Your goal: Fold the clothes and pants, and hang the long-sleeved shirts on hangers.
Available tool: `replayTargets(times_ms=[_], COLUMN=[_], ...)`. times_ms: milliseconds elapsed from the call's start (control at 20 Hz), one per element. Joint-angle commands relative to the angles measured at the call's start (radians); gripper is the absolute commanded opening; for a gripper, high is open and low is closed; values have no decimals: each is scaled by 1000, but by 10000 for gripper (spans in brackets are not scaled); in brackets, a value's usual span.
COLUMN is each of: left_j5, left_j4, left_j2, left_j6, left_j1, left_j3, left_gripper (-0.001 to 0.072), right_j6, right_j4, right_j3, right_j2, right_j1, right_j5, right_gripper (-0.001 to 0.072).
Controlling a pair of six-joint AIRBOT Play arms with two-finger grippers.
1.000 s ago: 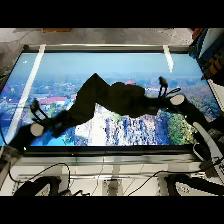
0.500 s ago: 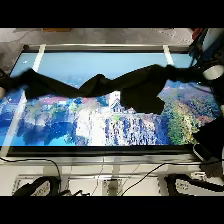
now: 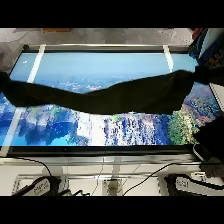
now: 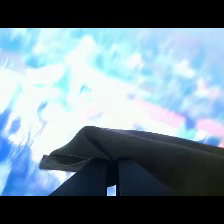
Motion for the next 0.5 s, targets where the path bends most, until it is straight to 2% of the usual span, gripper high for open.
replayTargets(times_ms=[0, 100, 250, 350, 450], left_j5=[-203, -213, -247, -316, -368], left_j4=[123, 169, 183, 235, 324], left_j2=[-77, -94, -93, -94, -93], left_j6=[34, 62, 187, 266, 279], left_j1=[18, 19, 19, 19, 19], left_j3=[-12, -65, -133, -148, -158], left_gripper=[17, 16, 16, 16, 16], right_j6=[-12, -10, -10, -38, -51], right_j4=[-59, -137, -257, -293, -340], right_j3=[-94, -214, -417, -536, -634], right_j2=[6, 34, 115, 185, 257], right_j1=[-13, -13, -13, -13, -13], right_j5=[185, 192, 258, 327, 341], right_gripper=[31, 31, 31, 31, 31])
